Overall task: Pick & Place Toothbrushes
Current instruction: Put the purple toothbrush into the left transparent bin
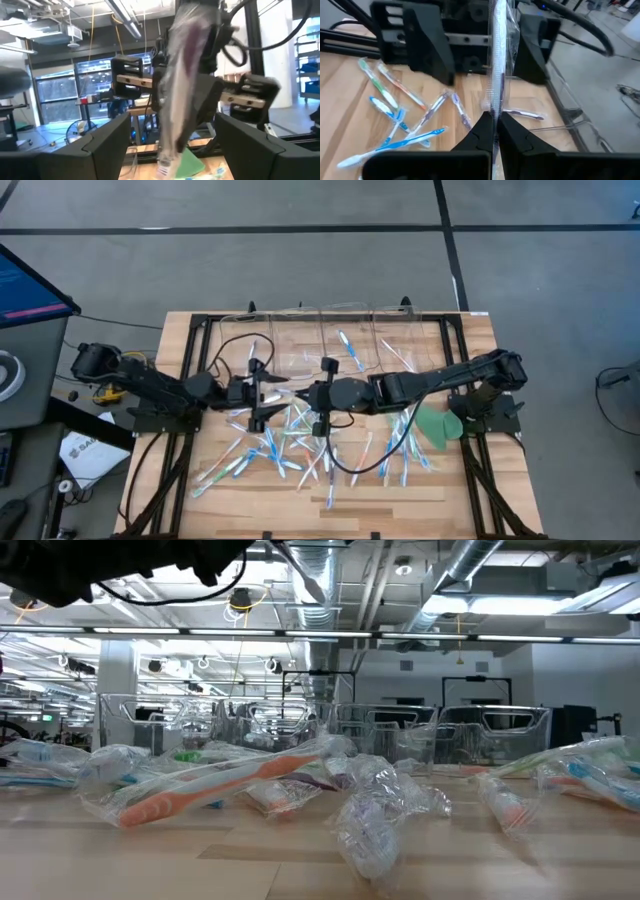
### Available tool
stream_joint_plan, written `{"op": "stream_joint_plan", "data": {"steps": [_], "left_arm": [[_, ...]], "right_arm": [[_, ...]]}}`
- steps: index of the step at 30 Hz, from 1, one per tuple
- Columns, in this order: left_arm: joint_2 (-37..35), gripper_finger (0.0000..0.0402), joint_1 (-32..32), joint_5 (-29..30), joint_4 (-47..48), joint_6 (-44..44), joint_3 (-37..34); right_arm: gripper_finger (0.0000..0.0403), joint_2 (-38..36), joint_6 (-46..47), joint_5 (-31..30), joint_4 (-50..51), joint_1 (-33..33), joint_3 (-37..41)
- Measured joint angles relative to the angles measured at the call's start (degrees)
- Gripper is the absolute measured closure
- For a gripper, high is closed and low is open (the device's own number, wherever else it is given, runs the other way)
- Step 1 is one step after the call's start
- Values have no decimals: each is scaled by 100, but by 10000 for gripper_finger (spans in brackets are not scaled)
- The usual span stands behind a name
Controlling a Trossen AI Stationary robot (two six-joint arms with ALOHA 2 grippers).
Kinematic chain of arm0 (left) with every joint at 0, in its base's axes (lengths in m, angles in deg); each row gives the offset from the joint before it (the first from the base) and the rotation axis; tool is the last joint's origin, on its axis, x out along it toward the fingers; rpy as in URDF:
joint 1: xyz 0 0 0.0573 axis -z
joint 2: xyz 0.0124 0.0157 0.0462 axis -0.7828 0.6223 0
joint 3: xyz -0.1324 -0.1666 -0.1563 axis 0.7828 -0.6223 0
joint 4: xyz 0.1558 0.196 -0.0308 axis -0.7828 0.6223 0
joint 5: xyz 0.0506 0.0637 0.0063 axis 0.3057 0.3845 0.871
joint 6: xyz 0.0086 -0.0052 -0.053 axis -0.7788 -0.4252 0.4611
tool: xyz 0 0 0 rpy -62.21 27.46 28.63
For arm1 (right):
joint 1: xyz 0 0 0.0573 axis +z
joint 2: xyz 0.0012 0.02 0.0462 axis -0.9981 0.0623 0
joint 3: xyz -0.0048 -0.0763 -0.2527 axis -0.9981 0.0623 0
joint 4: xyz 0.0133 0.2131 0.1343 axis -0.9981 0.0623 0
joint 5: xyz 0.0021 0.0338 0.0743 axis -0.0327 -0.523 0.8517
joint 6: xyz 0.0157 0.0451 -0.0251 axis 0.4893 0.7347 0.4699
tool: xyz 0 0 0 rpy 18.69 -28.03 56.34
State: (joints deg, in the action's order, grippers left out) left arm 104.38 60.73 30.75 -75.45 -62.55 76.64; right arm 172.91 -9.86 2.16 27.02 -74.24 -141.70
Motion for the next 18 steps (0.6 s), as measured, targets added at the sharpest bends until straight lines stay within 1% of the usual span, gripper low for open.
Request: {"op": "stream_joint_plan", "data": {"steps": [5,9,13,18], "left_arm": [[97,122,2,0,-19,-66,117],[14,137,2,2,-24,-68,119],[-23,170,2,2,-47,-70,121],[-21,237,2,2,-11,-87,121]], "right_arm": [[401,0,27,27,41,2,0],[401,0,45,29,147,2,0],[401,0,45,29,157,2,0],[401,0,45,29,157,2,0]]}}
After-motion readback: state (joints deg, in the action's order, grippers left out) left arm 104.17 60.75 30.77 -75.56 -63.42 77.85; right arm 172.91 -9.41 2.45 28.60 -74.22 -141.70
